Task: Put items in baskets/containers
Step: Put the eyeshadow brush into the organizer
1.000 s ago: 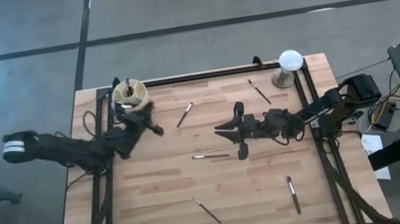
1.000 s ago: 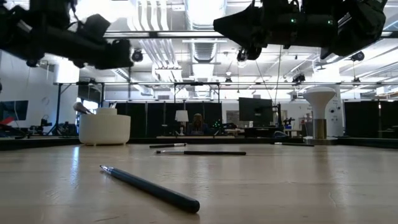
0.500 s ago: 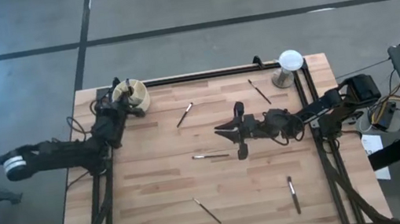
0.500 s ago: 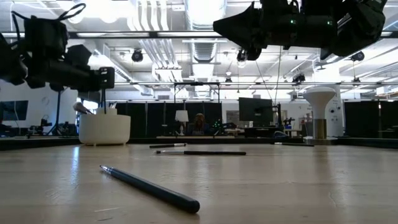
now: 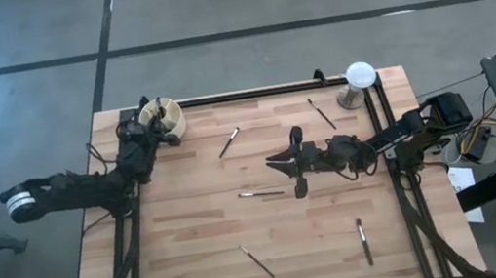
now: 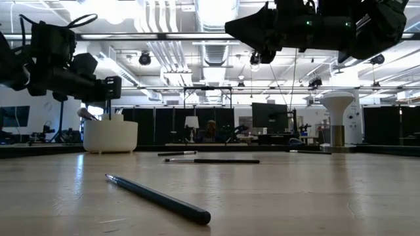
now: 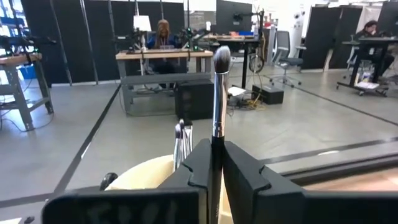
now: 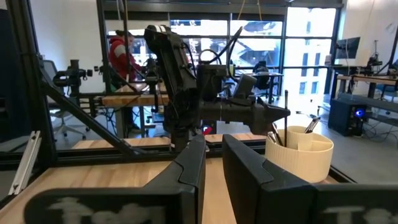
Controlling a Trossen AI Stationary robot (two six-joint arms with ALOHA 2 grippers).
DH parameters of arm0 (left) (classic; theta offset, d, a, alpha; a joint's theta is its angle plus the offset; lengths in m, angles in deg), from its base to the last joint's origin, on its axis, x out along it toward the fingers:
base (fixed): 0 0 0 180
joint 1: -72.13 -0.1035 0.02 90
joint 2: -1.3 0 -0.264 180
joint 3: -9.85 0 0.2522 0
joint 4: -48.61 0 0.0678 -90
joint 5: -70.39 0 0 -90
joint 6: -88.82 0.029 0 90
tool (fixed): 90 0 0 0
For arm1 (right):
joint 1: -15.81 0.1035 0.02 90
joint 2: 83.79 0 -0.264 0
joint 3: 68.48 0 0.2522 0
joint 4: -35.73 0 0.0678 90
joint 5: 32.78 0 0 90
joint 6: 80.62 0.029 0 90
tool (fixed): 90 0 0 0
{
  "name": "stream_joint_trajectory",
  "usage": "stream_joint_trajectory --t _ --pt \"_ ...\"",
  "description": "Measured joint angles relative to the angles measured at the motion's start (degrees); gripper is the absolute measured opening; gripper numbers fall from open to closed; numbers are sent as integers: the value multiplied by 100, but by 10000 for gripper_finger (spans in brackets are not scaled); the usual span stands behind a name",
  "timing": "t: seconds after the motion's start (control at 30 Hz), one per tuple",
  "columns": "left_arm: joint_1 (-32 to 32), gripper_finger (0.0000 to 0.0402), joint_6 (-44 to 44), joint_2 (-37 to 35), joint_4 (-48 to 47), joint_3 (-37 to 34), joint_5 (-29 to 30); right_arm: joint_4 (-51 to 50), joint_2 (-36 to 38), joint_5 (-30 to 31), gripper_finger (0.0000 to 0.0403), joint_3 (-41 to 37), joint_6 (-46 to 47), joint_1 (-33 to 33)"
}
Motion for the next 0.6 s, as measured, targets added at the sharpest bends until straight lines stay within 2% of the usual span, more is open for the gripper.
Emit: stream_joint_trajectory --t 0.6 --pt "1 44 -492 -2 -256 -2 39 0 -2 2 47 2 -2 0"
